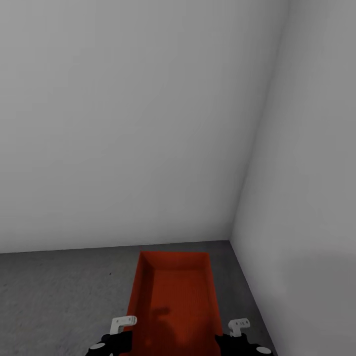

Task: Move the two storage containers from the living room to the garage. In the garage, place one container on the floor and stack the other container on top of it (either order is fine).

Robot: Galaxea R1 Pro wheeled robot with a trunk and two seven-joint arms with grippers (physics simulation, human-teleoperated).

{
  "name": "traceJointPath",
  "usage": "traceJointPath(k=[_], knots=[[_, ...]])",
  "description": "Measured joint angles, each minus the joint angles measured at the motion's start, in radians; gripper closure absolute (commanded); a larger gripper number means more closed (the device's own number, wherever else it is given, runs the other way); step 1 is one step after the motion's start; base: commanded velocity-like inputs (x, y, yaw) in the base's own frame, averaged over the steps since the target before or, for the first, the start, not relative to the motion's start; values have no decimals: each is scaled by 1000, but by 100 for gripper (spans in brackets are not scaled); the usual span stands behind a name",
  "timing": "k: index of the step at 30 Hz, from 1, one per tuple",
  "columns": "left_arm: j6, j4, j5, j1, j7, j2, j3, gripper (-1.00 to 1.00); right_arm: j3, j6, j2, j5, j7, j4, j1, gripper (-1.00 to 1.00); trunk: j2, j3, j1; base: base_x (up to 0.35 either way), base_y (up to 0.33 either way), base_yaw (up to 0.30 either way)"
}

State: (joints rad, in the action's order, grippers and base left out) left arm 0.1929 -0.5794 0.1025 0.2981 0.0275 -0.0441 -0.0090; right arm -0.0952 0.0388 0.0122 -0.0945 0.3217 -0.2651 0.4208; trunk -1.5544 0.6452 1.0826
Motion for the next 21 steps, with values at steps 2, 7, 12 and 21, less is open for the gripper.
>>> traceJointPath(k=[2, 7, 12, 21], knots=[[-2, 2, 0, 0, 1, -1, 0, 100, 0, 0, -1, 0, 1, 0, 0, 100, 0, 0, 0, 0, 0, 0], [-4, 4, 0, 0, 1, -2, 0, 100, 0, 0, -3, -1, 3, 0, 0, 100, -14, 6, 8, 0, 0, 0], [-4, 4, 1, 0, 5, -5, -1, 100, 1, 0, -5, 1, 4, 0, 0, 100, -28, 13, 15, 0, 0, 0], [-5, 4, 1, 0, 4, -5, -1, 100, 1, 0, -5, 1, 4, 0, 0, 100, -28, 13, 15, 0, 0, 0]])
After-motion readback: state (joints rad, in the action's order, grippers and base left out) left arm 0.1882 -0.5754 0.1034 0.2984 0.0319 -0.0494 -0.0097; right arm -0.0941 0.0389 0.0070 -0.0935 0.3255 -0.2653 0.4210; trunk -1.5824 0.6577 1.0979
